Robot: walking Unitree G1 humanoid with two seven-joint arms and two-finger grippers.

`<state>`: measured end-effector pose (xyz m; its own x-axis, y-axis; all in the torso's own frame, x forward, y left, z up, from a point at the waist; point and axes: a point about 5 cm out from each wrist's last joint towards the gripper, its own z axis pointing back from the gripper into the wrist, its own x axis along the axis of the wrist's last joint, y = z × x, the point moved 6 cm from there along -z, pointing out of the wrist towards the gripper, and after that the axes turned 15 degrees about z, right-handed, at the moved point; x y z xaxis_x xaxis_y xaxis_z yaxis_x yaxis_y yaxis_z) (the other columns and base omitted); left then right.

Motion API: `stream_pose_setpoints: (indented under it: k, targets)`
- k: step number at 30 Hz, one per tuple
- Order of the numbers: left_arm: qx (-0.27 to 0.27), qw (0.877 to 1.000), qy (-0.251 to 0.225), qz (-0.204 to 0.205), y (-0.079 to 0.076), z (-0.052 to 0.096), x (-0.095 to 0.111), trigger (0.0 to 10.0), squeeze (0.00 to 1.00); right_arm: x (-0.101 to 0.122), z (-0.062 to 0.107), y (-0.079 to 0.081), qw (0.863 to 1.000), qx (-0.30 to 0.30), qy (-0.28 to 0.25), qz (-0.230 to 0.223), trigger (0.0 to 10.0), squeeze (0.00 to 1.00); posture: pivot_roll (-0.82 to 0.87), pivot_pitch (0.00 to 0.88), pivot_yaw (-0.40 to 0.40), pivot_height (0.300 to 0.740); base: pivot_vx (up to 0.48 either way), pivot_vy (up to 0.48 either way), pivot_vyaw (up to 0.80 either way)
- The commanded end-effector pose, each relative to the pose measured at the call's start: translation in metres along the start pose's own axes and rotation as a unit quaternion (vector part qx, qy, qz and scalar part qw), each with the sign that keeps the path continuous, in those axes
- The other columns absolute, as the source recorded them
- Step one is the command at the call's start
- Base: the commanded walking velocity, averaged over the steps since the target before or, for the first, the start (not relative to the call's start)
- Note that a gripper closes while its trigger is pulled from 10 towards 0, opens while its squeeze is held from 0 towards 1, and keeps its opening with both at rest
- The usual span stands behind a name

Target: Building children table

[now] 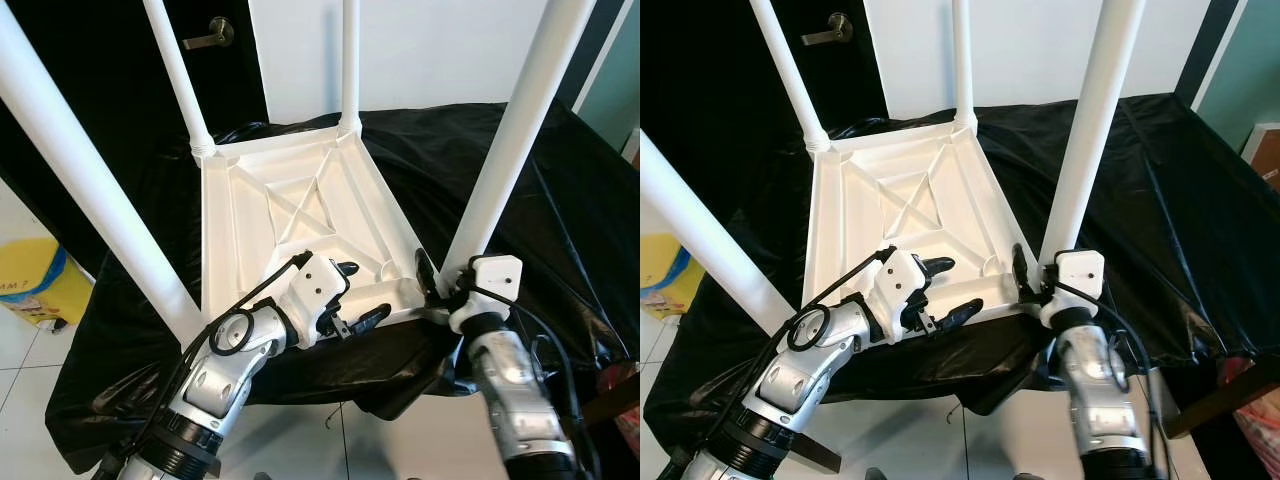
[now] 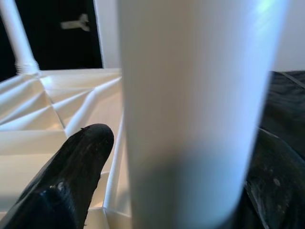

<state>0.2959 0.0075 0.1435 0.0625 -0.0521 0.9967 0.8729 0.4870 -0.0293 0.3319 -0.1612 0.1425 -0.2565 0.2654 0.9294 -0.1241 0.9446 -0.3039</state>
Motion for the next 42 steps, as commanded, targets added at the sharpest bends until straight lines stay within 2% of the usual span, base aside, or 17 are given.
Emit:
stream_pose_setpoints:
  k: [1,2,6,8,10,16,17,18,19,20,21,29,30,31,32,36,42]
  targets:
    - [0.024,1.000,-0.007,-0.002,0.008,0.001,0.001,10.0,0.00,0.004,-0.003,0.002,0.999,0.039,-0.012,-0.010,10.0,0.00,-0.10,0.000,0.046,0.740,0.000,0.000,0.00]
    - [0.024,1.000,-0.007,-0.002,0.008,0.001,0.001,10.0,0.00,0.004,-0.003,0.002,0.999,0.039,-0.012,-0.010,10.0,0.00,-0.10,0.000,0.046,0.740,0.000,0.000,0.00]
    - [0.015,1.000,-0.011,0.011,0.009,0.000,0.004,10.0,0.00,0.003,-0.004,0.005,0.995,0.099,-0.018,-0.007,10.0,0.00,-0.10,0.000,0.055,0.740,0.000,0.000,0.00]
    - [0.009,1.000,-0.010,0.017,0.009,-0.001,0.004,10.0,0.00,0.000,-0.009,0.005,0.991,0.135,-0.016,0.014,10.0,0.00,-0.10,0.000,0.061,0.740,0.000,0.000,0.00]
    - [0.009,1.000,-0.010,0.017,0.009,-0.001,0.004,10.0,0.00,0.000,-0.009,0.005,0.991,0.135,-0.016,0.014,10.0,0.00,-0.10,0.000,0.061,0.740,0.000,0.000,0.00]
    - [0.004,1.000,-0.011,0.009,0.008,-0.004,0.006,10.0,0.00,-0.006,-0.016,0.007,0.981,0.190,-0.011,0.035,10.0,0.00,-0.10,0.000,0.061,0.740,0.000,0.000,0.00]
    - [0.003,1.000,-0.010,0.008,0.007,-0.004,0.006,10.0,0.00,-0.007,-0.016,0.007,0.980,0.197,-0.010,0.039,4.7,0.00,-0.10,0.000,0.056,0.740,0.000,0.000,0.00]
    - [0.003,1.000,-0.010,0.008,0.007,-0.004,0.006,10.0,0.00,-0.007,-0.016,0.007,0.980,0.197,-0.010,0.039,4.7,0.00,-0.10,0.000,0.056,0.740,0.000,0.000,0.00]
    - [0.004,1.000,-0.010,0.009,0.008,-0.004,0.005,10.0,0.00,-0.009,-0.015,0.006,0.979,0.201,-0.008,0.043,0.9,0.00,-0.10,0.000,0.056,0.740,0.000,0.000,0.00]
    - [0.004,1.000,-0.010,0.009,0.008,-0.004,0.005,10.0,0.00,-0.009,-0.015,0.006,0.979,0.201,-0.008,0.043,0.9,0.00,-0.10,0.000,0.056,0.740,0.000,0.000,0.00]
    - [0.004,1.000,-0.010,0.012,0.008,-0.004,0.005,10.0,0.00,-0.010,-0.015,0.006,0.978,0.203,-0.006,0.047,0.0,0.00,-0.09,0.000,0.054,0.740,0.000,0.000,0.00]
    - [0.004,1.000,-0.009,0.013,0.007,-0.004,0.004,10.0,0.00,-0.015,-0.012,0.004,0.977,0.208,-0.001,0.051,0.0,0.00,-0.09,0.000,0.054,0.740,0.000,0.000,0.00]
    - [0.002,1.000,-0.008,0.013,0.006,-0.004,0.003,10.0,0.00,-0.017,-0.011,0.003,0.978,0.203,0.001,0.048,1.6,0.00,-0.10,0.000,0.056,0.740,0.000,0.000,0.00]
    - [0.002,1.000,-0.008,0.013,0.006,-0.004,0.003,10.0,0.00,-0.017,-0.011,0.003,0.978,0.203,0.001,0.048,1.6,0.00,-0.10,0.000,0.056,0.740,0.000,0.000,0.00]
    - [0.001,1.000,-0.008,0.012,0.005,-0.004,0.003,10.0,0.00,-0.017,-0.010,0.002,0.980,0.196,0.003,0.044,10.0,0.00,-0.10,0.000,0.054,0.740,0.000,0.000,0.00]
    - [-0.002,1.000,-0.007,0.011,0.003,-0.003,0.002,10.0,0.00,-0.018,-0.008,0.000,0.984,0.174,0.005,0.039,10.0,0.00,-0.10,0.000,0.049,0.740,0.000,0.000,0.00]
    - [-0.004,1.000,-0.007,0.012,0.000,-0.003,0.001,10.0,0.00,-0.019,-0.009,-0.005,0.995,0.098,0.019,0.025,10.0,0.00,-0.09,0.000,0.042,0.740,0.000,0.000,0.00]
